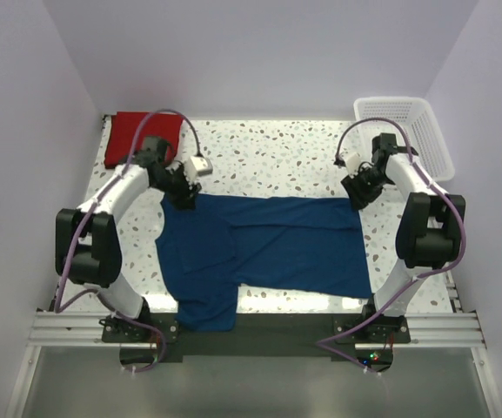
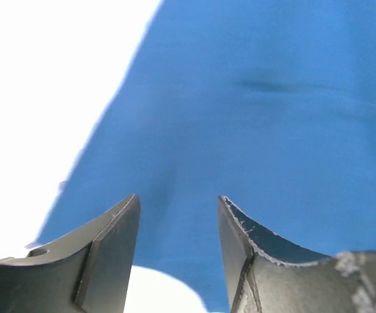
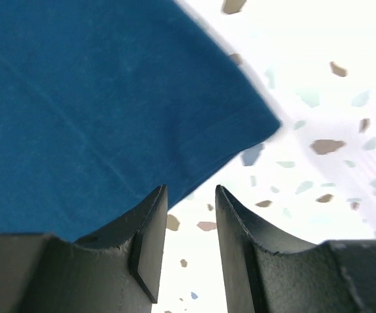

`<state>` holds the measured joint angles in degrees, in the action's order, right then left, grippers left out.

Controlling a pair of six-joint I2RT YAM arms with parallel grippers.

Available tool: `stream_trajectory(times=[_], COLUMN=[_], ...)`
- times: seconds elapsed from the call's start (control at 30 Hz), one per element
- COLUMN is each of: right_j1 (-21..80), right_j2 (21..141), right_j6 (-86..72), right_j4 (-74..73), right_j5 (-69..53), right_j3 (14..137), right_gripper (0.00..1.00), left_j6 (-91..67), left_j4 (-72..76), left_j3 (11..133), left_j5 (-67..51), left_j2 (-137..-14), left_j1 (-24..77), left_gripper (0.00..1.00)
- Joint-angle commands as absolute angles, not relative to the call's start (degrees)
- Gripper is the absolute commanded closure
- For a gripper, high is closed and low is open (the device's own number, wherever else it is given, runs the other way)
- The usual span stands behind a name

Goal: Fold and stack the t-shirts
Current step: Fold the tshirt

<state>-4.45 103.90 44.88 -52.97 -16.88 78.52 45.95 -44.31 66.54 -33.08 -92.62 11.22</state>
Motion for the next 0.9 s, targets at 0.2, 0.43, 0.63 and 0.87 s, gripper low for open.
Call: stream_trajectory(times=[0.2, 0.43, 0.63, 0.87], right_j1=[-0.44, 1.14, 1.76, 2.72], right_j2=[106.61, 108.98, 111.09, 112.24], right_j6=[41.31, 44.38, 47.28, 50.89], right_j4=[-45.18, -44.91, -48.07, -49.13], right_j5=[-4.84, -3.33, -5.36, -4.04], right_j3=[82.43, 84.72, 86.4, 85.26], right_gripper=[0.57, 0.52, 0.5, 0.52], left_j6=[44.39, 47.28, 48.6, 49.48], left_j4=[-36.04, -35.24, -35.59, -35.77], left_j3=[79.01, 82.26, 83.67, 83.93], left_j5=[-19.79, -17.49, -17.49, -17.05], left_j2=[-104.83, -110.82, -113.02, -114.43], left_j1=[3.25, 1.85, 1.5, 1.23], left_gripper=[0.43, 0.41, 0.39, 0.39])
